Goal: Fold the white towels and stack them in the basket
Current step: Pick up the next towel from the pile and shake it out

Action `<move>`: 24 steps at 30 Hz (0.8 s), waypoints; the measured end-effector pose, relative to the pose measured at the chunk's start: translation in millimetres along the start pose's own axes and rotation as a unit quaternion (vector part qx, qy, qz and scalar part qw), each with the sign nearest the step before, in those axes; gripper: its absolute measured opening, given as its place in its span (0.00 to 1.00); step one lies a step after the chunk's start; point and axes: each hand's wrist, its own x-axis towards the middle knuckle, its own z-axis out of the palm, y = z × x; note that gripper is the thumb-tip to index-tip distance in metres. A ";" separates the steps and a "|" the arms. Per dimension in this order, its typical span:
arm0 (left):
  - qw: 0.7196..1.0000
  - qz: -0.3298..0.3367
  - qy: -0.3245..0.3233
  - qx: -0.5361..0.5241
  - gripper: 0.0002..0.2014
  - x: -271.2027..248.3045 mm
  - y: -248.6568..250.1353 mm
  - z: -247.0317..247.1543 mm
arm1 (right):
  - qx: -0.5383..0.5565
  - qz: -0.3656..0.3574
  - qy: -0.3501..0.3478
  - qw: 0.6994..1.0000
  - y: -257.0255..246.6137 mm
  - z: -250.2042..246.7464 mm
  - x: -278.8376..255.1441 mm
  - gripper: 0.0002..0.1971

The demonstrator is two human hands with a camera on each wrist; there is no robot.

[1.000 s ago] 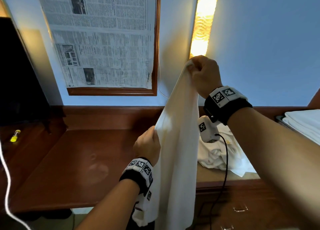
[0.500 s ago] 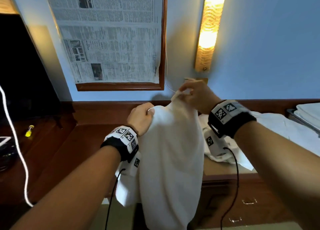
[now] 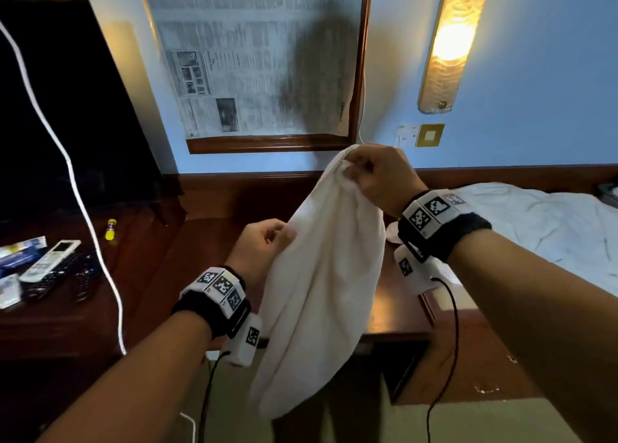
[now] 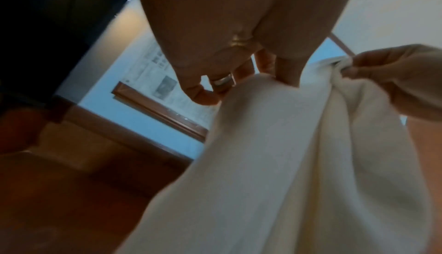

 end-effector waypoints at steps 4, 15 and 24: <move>0.990 -0.073 -0.029 0.114 0.30 -28.6 -61.5 -18.5 | 0.002 0.038 0.068 0.997 -6.7 4.0 13.4 0.07; 0.986 -0.114 0.032 0.118 0.21 -88.4 -112.8 -60.2 | -0.045 0.197 0.105 0.974 22.0 21.6 -12.1 0.08; 0.976 -0.154 -0.081 0.131 0.13 -95.2 -110.2 -74.8 | -0.080 0.272 0.100 0.954 47.5 19.7 -31.9 0.09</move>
